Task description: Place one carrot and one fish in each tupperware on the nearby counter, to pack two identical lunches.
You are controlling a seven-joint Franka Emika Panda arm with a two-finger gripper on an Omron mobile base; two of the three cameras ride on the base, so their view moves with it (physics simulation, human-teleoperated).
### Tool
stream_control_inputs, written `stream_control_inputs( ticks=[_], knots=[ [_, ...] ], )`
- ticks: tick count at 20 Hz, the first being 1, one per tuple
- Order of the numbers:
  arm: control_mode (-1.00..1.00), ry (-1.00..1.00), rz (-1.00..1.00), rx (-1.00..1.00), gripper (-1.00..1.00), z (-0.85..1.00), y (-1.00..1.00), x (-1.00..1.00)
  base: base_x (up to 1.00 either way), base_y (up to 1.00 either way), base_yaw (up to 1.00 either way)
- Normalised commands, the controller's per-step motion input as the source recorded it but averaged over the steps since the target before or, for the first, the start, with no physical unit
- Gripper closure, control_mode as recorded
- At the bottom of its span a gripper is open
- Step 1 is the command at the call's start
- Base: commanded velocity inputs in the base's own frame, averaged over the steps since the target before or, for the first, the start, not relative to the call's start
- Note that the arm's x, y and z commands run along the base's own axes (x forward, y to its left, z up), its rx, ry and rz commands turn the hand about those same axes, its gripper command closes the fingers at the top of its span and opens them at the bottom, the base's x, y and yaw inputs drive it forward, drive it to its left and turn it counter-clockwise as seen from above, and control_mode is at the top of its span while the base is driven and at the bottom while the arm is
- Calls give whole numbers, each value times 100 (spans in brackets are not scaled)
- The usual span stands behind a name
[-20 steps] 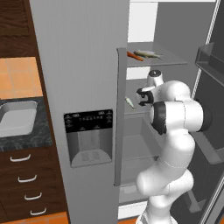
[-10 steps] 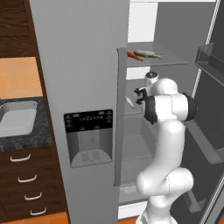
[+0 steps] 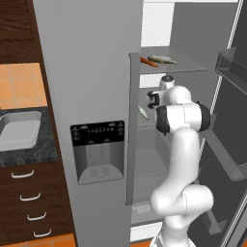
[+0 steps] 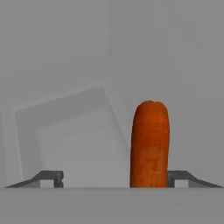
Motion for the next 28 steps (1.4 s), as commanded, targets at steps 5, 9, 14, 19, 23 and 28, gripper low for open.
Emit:
stream_control_inputs(
  ticks=[5,9,14,19,23,28],
  knots=[
    [-100,0,-3,8,100,-82,-7,-20,0,0,0],
    [-100,0,-4,1,100,-59,5,-19,0,0,0],
    [-100,0,-4,0,100,-15,32,-74,0,0,0],
    [-100,0,-1,1,100,-8,45,-100,0,0,0],
    [-100,-3,0,2,100,-2,54,-100,0,0,0],
    [-100,-1,0,10,100,50,31,-100,0,0,0]
  ],
)
